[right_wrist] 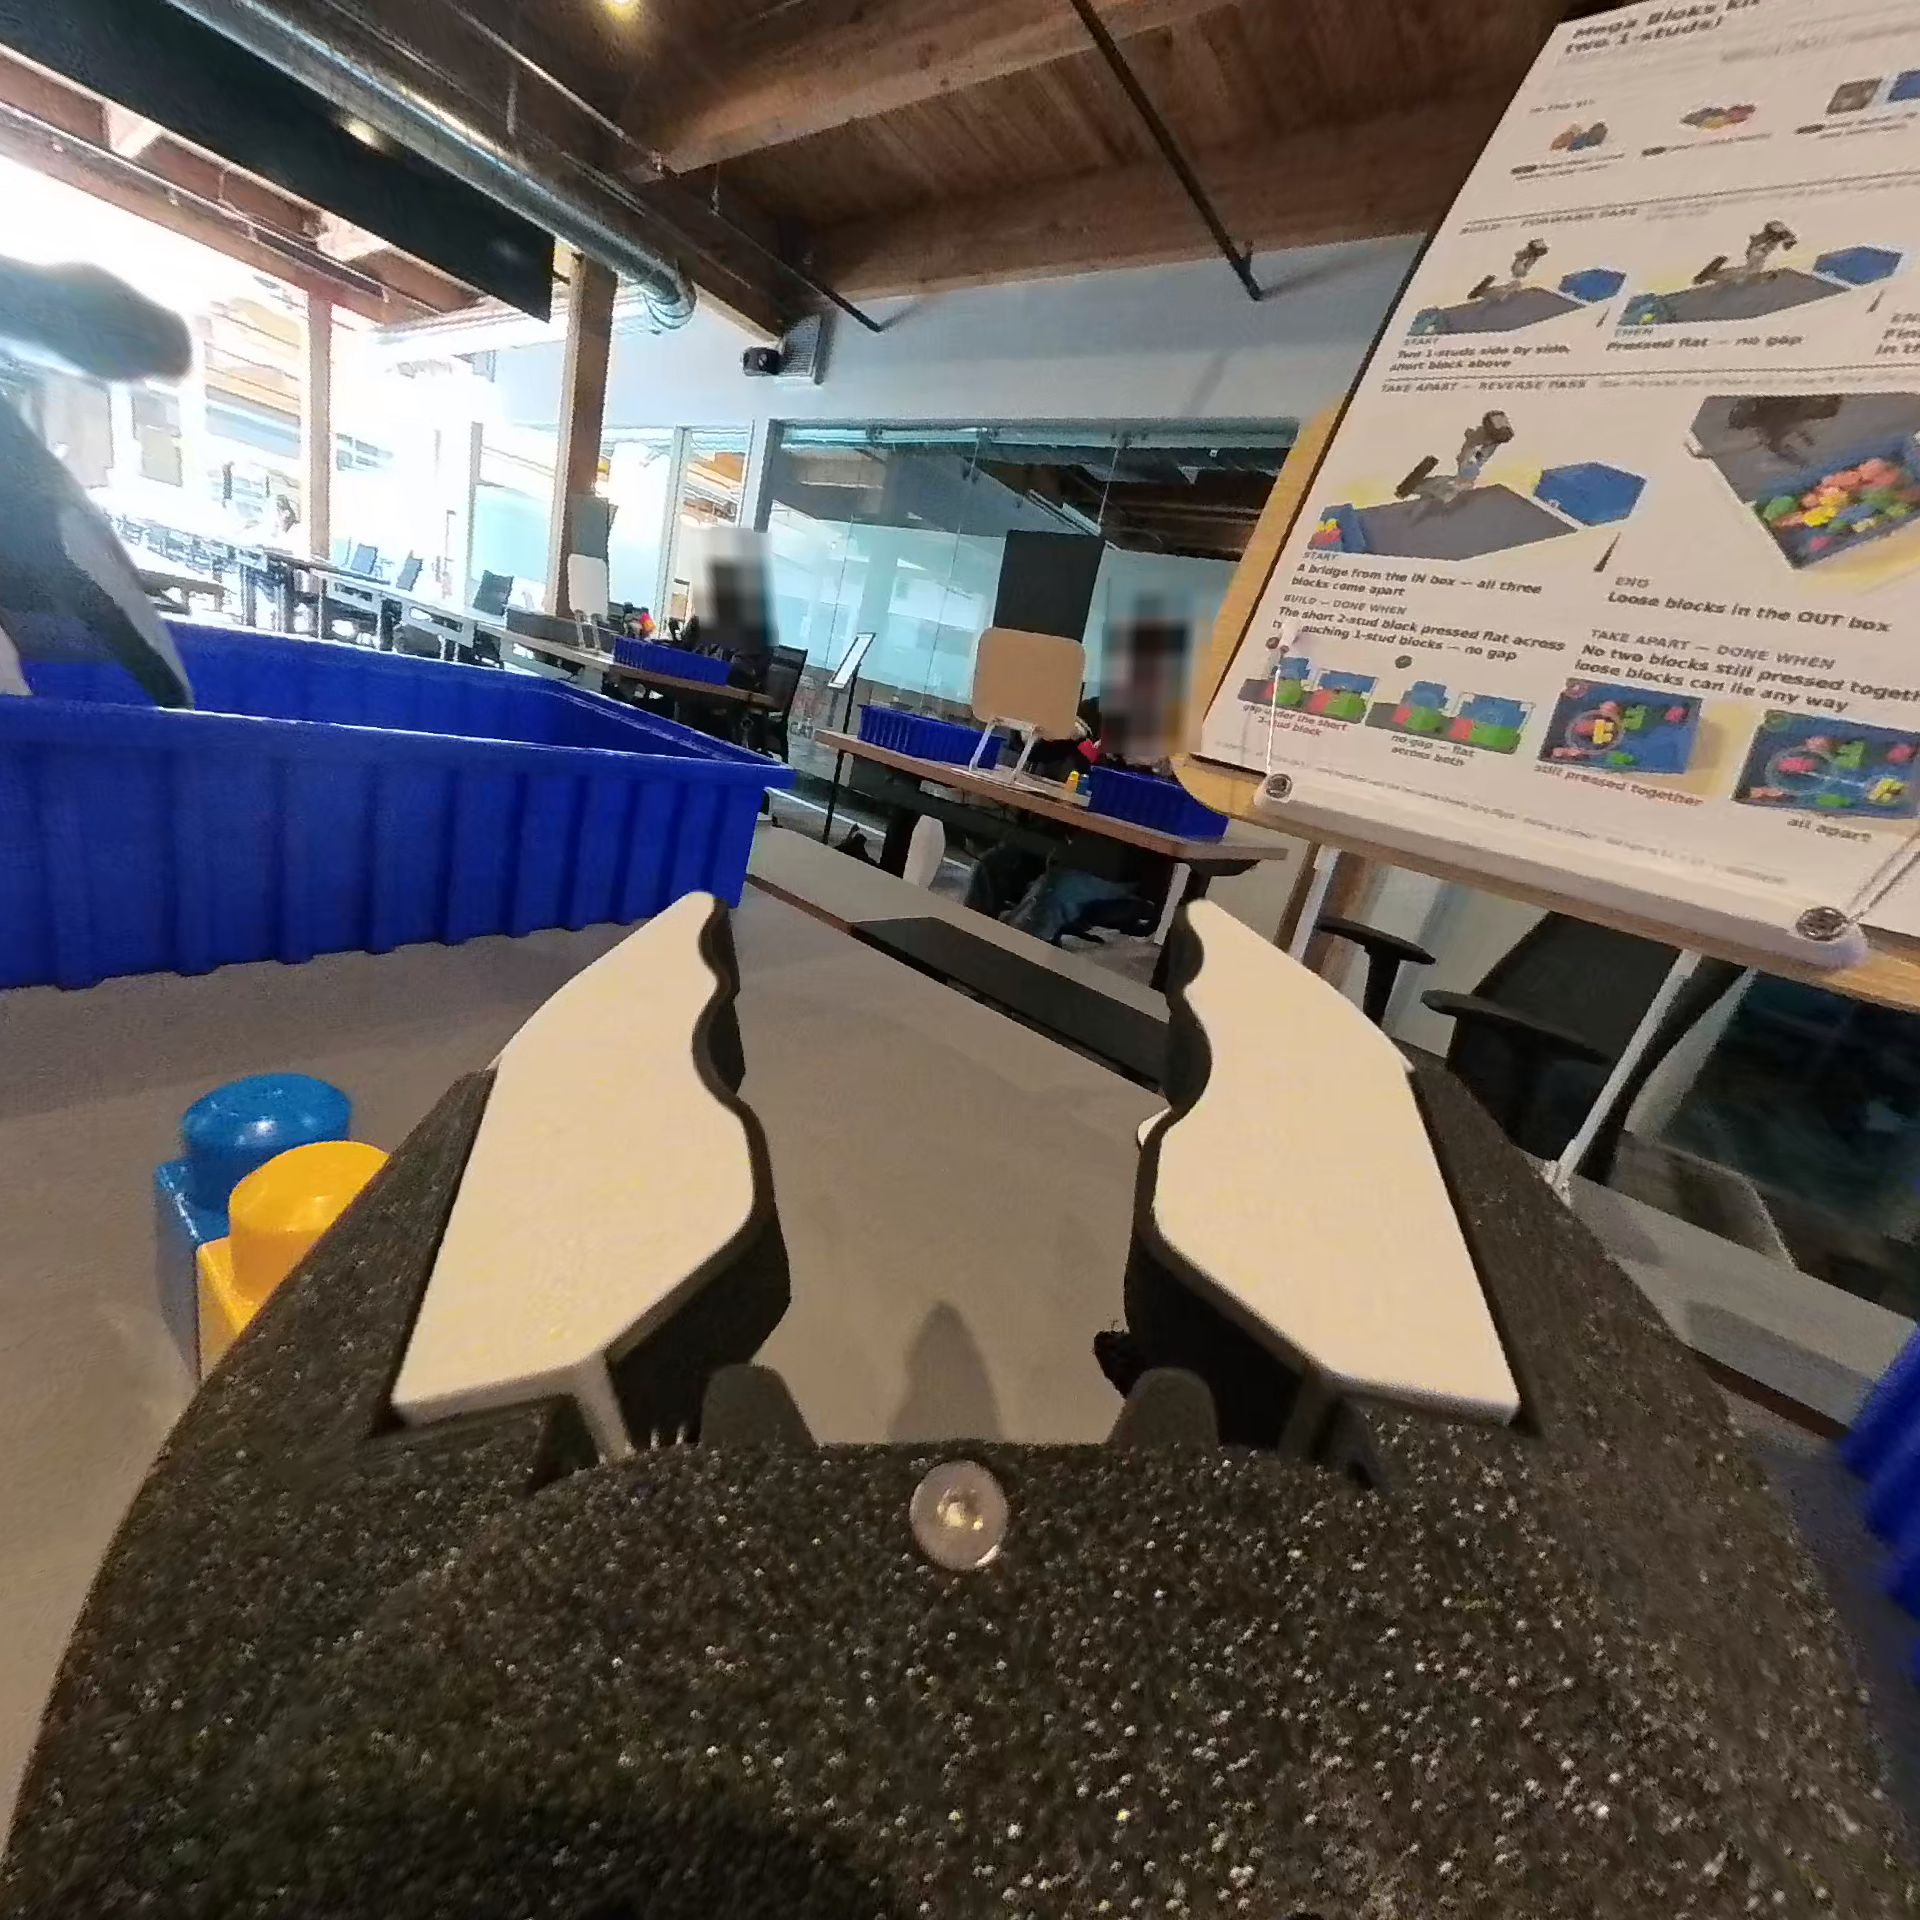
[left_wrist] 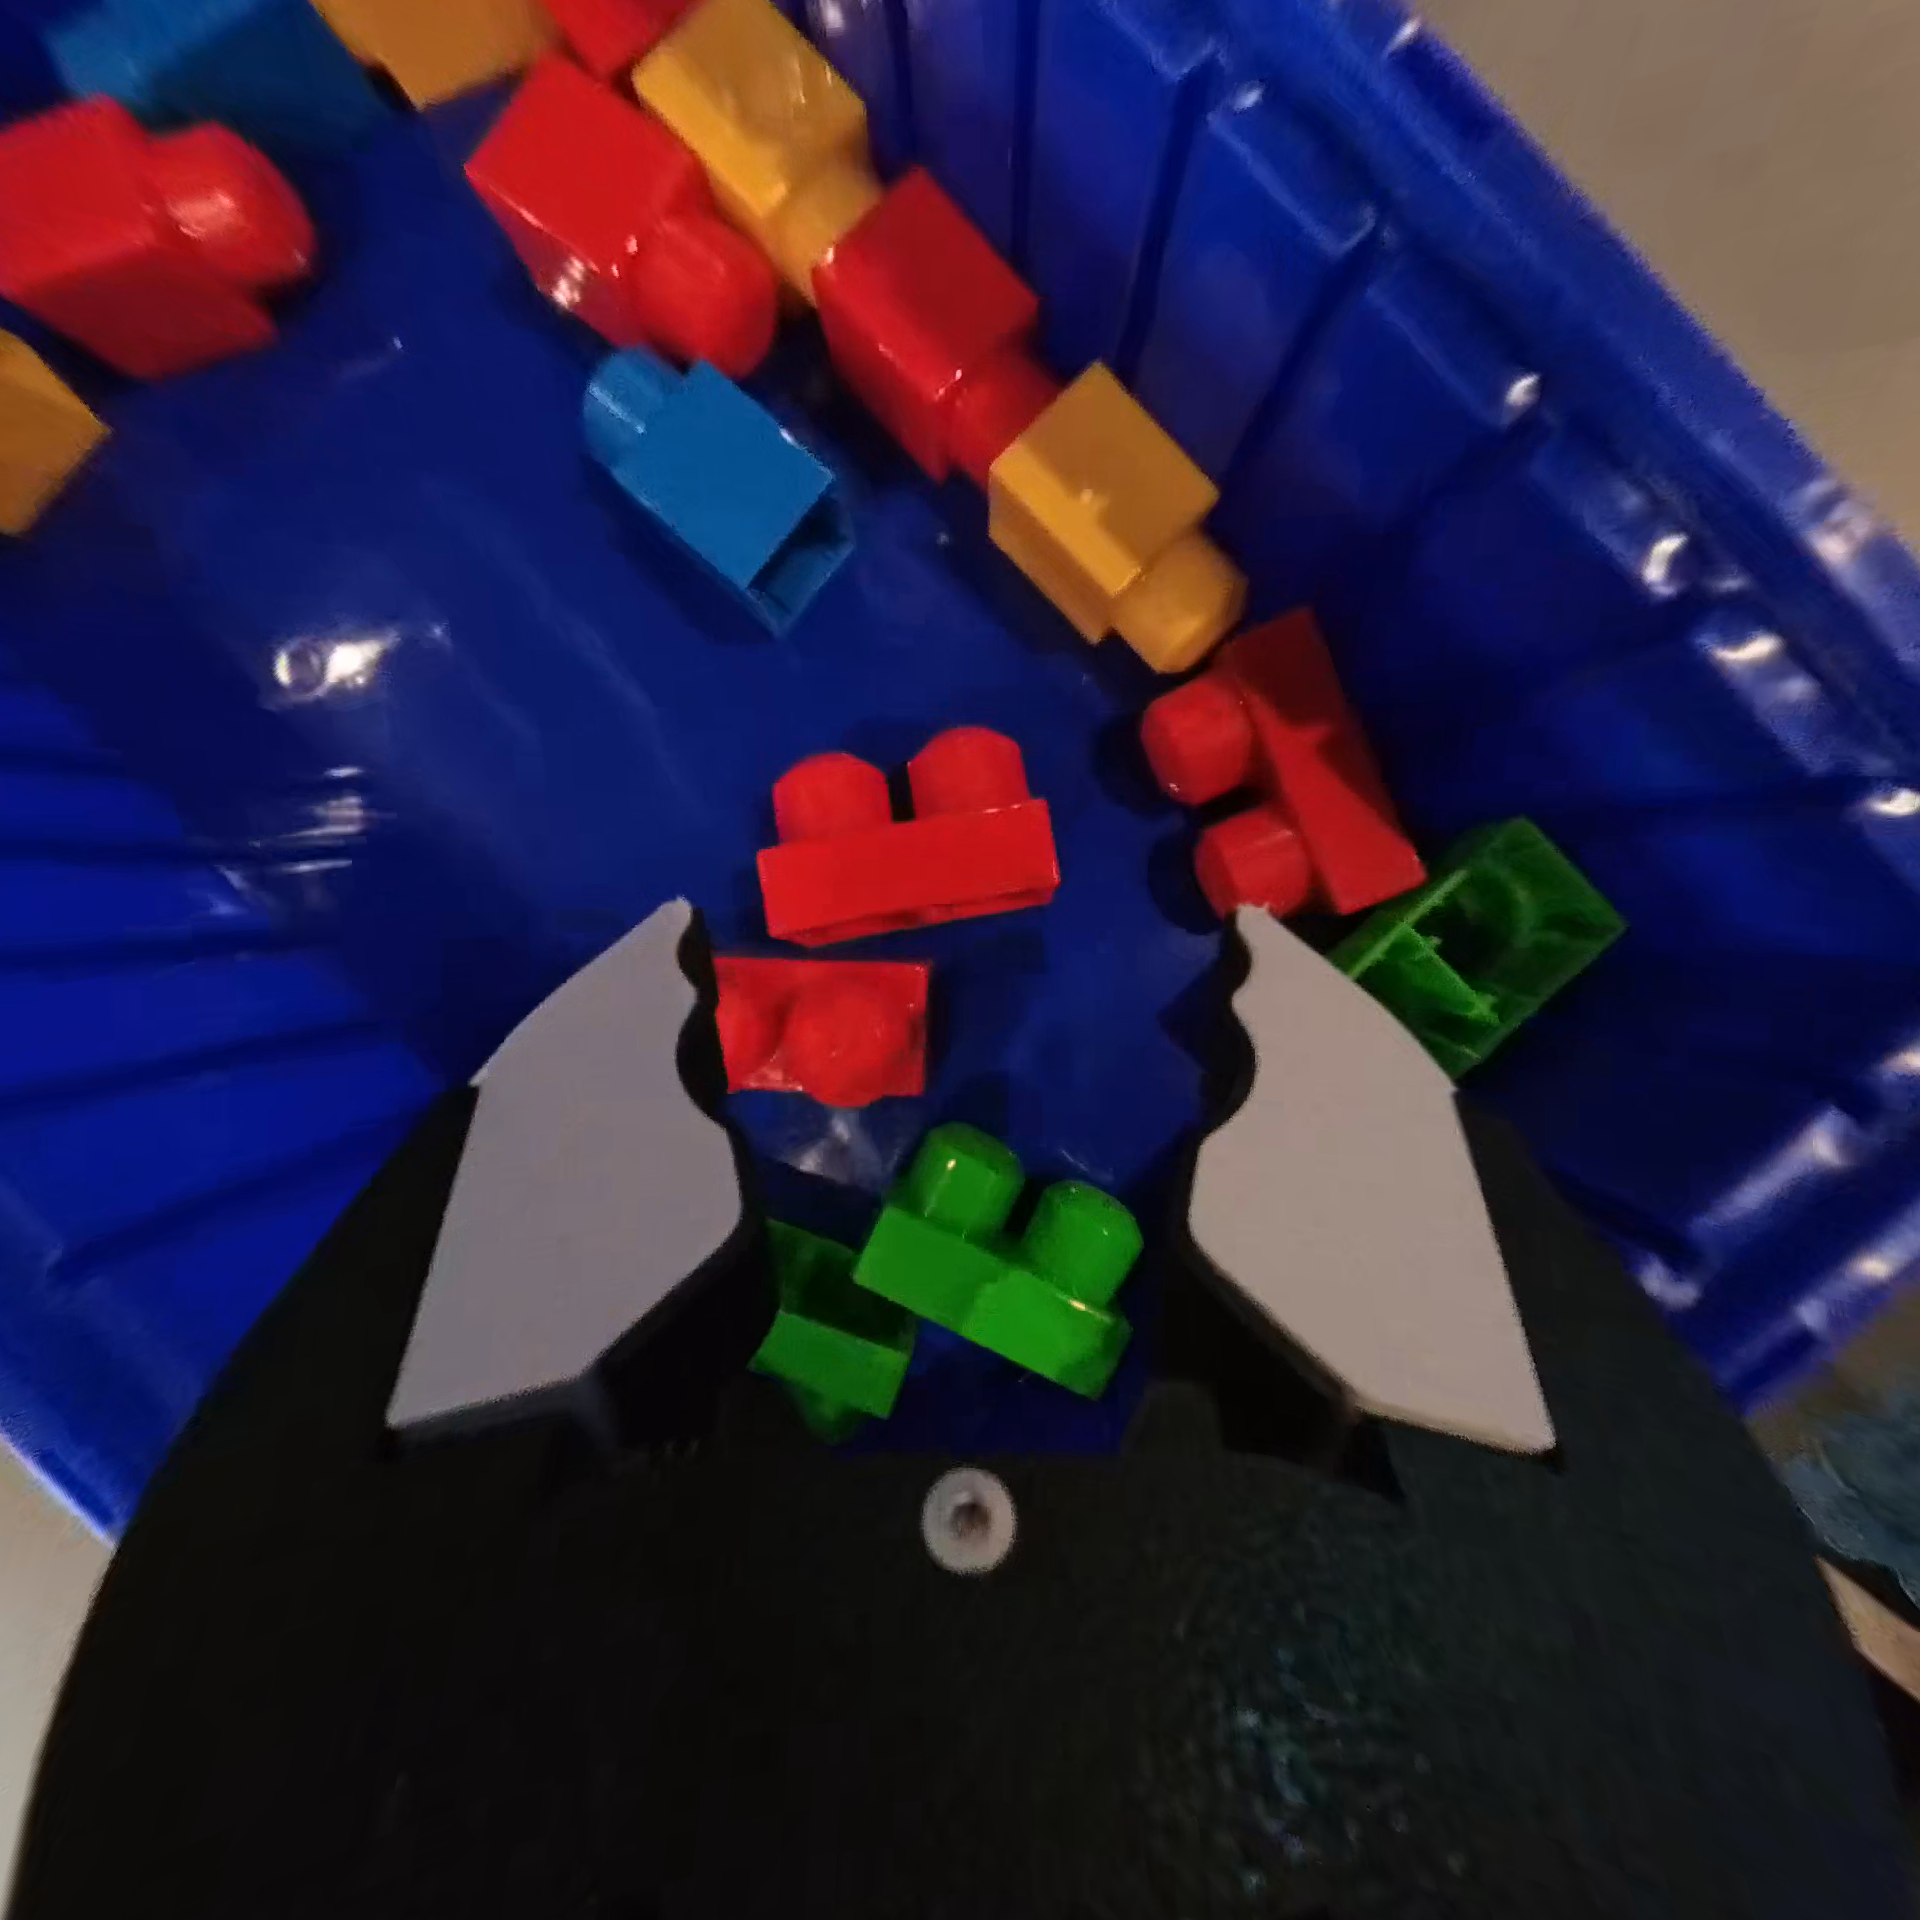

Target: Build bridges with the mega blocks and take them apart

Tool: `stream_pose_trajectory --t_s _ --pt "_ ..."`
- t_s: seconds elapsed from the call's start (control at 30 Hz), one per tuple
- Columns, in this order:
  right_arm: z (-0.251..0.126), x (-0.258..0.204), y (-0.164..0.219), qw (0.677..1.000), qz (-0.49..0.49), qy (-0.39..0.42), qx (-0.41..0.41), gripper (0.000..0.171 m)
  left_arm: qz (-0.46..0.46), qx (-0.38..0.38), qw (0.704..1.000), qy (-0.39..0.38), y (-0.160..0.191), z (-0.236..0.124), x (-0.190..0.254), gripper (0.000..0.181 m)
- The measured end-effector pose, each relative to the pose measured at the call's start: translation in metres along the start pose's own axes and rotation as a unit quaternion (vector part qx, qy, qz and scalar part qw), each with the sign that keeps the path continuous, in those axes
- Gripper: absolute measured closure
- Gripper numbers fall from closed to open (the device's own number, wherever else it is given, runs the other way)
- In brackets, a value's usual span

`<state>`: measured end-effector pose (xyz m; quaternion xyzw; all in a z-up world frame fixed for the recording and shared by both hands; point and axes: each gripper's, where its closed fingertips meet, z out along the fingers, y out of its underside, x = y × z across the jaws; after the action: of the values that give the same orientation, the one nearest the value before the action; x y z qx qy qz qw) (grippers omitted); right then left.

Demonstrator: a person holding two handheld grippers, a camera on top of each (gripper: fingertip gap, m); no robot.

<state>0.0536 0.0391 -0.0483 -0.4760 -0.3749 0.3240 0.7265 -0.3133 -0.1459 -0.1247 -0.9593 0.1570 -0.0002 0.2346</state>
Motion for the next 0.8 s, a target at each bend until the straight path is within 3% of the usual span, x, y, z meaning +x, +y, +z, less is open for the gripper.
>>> stream_pose_trajectory --t_s 0.23,0.33,0.43,0.57,0.63,0.7,0.8 --pt "0.000 0.000 0.001 1.000 0.006 -0.002 -0.002 0.093 0.001 -0.127 0.991 -0.034 0.022 0.040 -0.012 0.079" --pt "0.000 0.000 0.002 1.000 0.009 -0.005 -0.004 0.094 0.002 -0.109 0.993 -0.042 0.018 0.045 -0.014 0.106" --pt "0.000 -0.001 0.002 1.000 0.012 -0.008 -0.003 0.095 0.021 -0.099 0.992 -0.069 0.016 0.042 -0.018 0.106" --pt "0.004 -0.007 -0.002 0.999 -0.041 -0.004 -0.031 0.097 0.085 -0.009 0.981 -0.173 -0.019 0.004 -0.017 0.106" --pt "0.013 -0.023 -0.025 0.994 -0.099 0.006 -0.034 0.110 0.111 0.078 0.967 -0.217 -0.054 -0.028 -0.001 0.107" --pt "0.026 -0.068 -0.056 0.994 -0.078 -0.071 -0.019 0.128 0.142 0.157 0.951 -0.226 -0.086 -0.055 0.029 0.107" --pt "0.051 -0.127 -0.088 0.976 0.055 -0.205 -0.041 0.122 0.211 0.234 0.918 -0.242 -0.124 -0.080 0.078 0.107"
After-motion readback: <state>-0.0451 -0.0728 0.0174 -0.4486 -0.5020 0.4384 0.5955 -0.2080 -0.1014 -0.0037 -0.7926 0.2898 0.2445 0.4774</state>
